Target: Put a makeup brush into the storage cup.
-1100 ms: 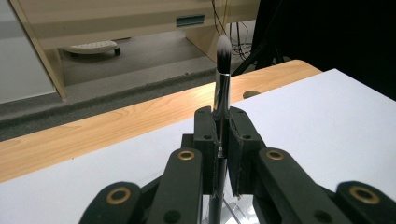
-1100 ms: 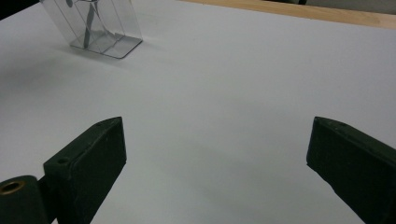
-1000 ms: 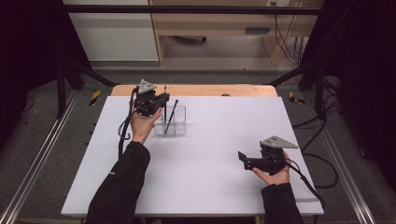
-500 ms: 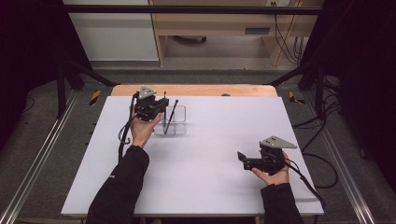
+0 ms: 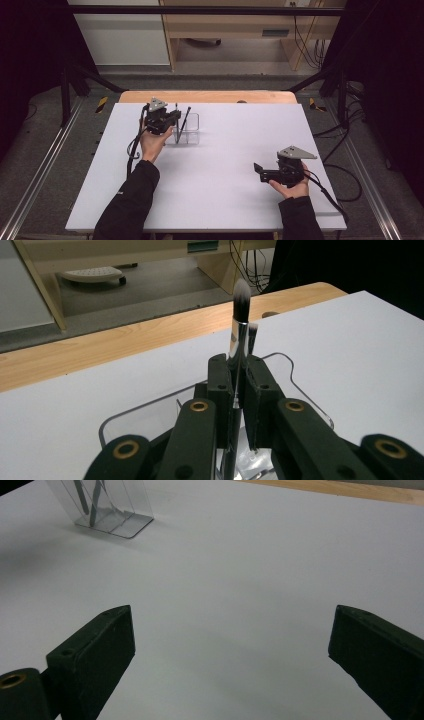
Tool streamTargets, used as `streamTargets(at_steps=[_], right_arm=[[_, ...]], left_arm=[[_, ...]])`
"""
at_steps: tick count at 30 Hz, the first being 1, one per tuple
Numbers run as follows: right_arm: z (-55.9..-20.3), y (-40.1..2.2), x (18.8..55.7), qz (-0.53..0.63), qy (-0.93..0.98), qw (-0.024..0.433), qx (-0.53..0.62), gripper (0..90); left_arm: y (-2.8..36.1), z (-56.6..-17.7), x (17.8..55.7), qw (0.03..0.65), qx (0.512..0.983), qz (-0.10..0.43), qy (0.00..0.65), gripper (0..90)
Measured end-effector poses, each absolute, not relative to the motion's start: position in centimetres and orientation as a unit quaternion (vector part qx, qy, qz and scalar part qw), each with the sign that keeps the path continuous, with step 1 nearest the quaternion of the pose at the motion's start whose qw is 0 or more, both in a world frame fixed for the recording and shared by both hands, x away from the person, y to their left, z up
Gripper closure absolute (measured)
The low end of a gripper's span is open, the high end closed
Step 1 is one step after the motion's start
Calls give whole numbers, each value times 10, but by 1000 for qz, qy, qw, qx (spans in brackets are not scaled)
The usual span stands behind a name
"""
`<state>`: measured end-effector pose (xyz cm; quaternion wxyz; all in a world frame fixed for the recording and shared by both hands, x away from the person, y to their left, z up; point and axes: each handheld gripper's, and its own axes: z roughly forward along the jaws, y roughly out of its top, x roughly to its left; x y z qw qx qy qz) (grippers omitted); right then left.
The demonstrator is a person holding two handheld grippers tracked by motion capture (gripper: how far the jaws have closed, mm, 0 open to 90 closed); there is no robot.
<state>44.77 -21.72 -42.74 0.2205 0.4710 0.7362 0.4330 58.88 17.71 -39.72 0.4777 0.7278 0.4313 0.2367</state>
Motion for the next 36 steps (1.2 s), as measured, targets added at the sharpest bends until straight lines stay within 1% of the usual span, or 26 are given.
streamTargets(at_steps=[6,10,12,18,26,34,36], right_arm=[[-427,-217,448,433,736,220,472,53],[-427,-217,448,433,736,219,473,52],[-427,-217,448,433,735,219,473,52],[-427,-218,448,433,735,220,473,50],[-426,-219,447,439,732,219,474,50],[-424,-220,446,442,729,222,473,48],[-424,-220,446,443,729,222,473,48]], left_arm=[[179,-399,586,478,727,234,434,822],[179,-395,580,483,728,234,427,778],[180,-394,577,482,728,237,426,740],[184,-392,563,490,729,237,415,666],[189,-395,543,494,737,224,403,563],[193,-393,525,497,741,218,395,422],[195,-393,521,498,742,216,394,400]])
